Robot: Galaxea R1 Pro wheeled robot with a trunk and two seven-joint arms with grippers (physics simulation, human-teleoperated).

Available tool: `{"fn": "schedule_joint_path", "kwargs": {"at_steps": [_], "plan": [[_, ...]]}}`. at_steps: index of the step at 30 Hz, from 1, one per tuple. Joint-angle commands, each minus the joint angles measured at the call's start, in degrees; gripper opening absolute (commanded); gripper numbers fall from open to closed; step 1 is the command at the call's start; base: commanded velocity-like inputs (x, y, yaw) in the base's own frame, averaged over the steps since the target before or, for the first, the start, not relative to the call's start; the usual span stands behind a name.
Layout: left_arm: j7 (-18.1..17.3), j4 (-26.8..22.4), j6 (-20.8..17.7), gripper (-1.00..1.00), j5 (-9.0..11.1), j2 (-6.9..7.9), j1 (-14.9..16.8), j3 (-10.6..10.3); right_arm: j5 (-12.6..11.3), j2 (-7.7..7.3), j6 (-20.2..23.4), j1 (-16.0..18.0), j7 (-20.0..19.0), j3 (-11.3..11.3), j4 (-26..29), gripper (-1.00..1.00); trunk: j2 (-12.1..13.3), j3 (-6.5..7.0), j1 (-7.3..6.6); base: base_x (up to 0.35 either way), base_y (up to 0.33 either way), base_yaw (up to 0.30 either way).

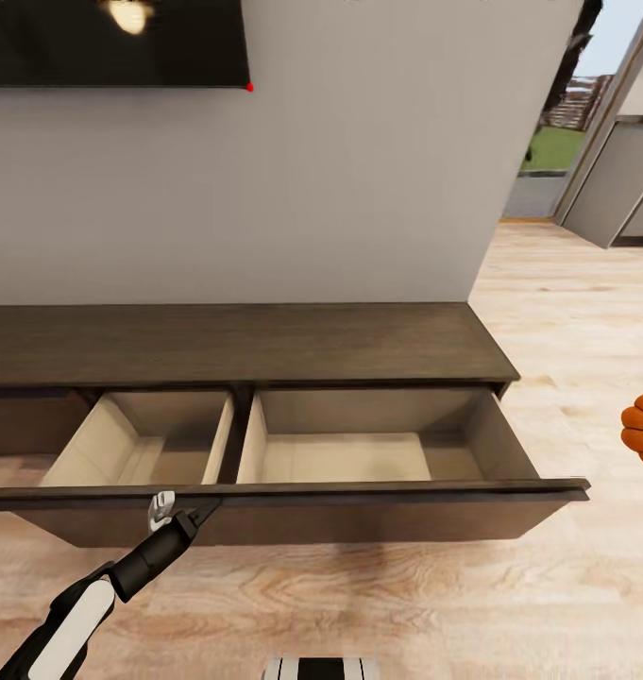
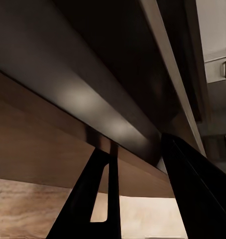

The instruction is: Place each of the two pumpkins and all three candles from the living room inside a cabinet in the living room (use any cabinet), then make sure every cabinet is closed, and position the cauldron so it is next to a table in the living room.

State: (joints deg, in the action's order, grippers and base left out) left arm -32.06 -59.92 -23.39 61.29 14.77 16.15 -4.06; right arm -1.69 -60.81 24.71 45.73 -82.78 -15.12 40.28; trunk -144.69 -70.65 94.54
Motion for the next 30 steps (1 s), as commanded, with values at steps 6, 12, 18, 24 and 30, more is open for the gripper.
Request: {"fn": "schedule_joint_path", "kwargs": {"at_steps": [6,12,18,24,30], "plan": [[0.0,0.2,-0.1,-1.00,0.0,0.08,0.0,0.1,-0.2,-0.03,0.6,0.1,-0.2,0.0,0.0,-1.00,0.0,-0.05,-0.03,-0.095,0.000,0.000],[0.0,0.2,-0.1,-1.00,0.0,0.08,0.0,0.1,-0.1,-0.01,0.6,0.1,-0.2,0.0,0.0,-1.00,0.0,-0.05,-0.03,-0.061,0.000,0.000],[0.0,0.2,0.0,-1.00,0.1,0.08,0.0,0.2,-0.1,-0.01,0.6,0.1,-0.2,0.0,0.0,-1.00,0.0,-0.05,-0.03,-0.019,0.000,0.000],[-0.2,0.2,0.0,1.00,0.1,0.08,0.0,0.3,-0.1,-0.01,0.6,0.1,-0.2,0.1,0.0,-1.00,0.0,-0.05,-0.03,0.000,0.000,0.000],[-0.1,0.2,0.0,1.00,0.1,0.08,0.0,0.4,-0.1,-0.01,0.6,0.1,-0.2,0.1,0.0,-1.00,0.0,-0.05,-0.03,0.000,0.000,0.000]]}}
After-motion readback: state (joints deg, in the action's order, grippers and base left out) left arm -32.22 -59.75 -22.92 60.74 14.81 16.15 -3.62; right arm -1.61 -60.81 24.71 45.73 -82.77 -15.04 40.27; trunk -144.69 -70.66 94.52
